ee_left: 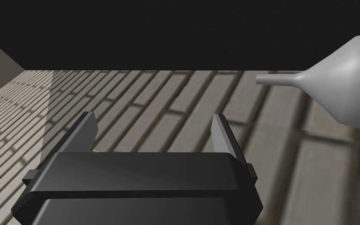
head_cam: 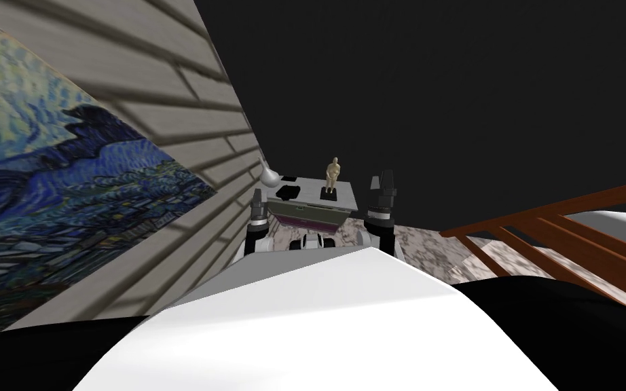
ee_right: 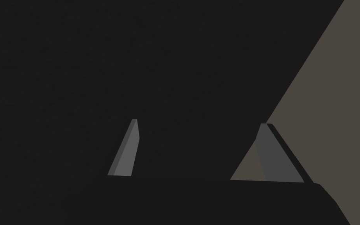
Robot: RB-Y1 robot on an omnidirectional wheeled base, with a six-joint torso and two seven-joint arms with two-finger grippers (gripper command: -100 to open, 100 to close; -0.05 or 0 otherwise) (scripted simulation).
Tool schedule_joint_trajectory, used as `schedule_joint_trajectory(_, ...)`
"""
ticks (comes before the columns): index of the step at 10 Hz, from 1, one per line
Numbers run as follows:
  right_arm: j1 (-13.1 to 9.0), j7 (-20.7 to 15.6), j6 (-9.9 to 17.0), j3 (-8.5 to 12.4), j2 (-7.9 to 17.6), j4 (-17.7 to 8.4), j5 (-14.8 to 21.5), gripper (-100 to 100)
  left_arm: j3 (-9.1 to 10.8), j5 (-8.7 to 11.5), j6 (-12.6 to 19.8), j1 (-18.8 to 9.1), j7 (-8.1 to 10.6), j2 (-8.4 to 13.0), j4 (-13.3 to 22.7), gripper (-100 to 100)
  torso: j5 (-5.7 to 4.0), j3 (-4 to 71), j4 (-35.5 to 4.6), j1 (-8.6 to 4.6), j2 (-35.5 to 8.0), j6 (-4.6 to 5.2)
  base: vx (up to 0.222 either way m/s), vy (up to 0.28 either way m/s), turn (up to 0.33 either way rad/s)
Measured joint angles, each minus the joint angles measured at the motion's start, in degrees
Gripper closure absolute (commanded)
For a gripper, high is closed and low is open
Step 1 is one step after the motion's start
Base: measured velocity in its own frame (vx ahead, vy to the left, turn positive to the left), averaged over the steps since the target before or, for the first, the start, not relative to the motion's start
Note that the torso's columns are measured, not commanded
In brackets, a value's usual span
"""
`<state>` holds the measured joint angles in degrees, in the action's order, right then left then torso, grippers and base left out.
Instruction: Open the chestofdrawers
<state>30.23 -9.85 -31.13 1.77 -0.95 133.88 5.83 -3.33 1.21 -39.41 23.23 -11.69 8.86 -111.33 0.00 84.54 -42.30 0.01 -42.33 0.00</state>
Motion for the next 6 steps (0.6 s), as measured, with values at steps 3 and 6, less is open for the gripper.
schedule_joint_trajectory(3,0.0,0.0,0.0,0.0,0.0,0.0,0.0,0,-0.84,-0.55,-2.41,-0.81,-0.74,0.25,4.73,-100,0.0,0.05,0.02,-0.01,0.06,0.0,0.034,-0.01,-0.014)
schedule_joint_trajectory(6,0.0,0.0,0.0,0.0,0.0,0.0,0.0,0,-1.31,-0.87,-4.57,-1.39,-1.12,0.5,9.13,-100,0.0,0.02,0.01,0.0,0.03,0.0,0.021,-0.01,-0.011)
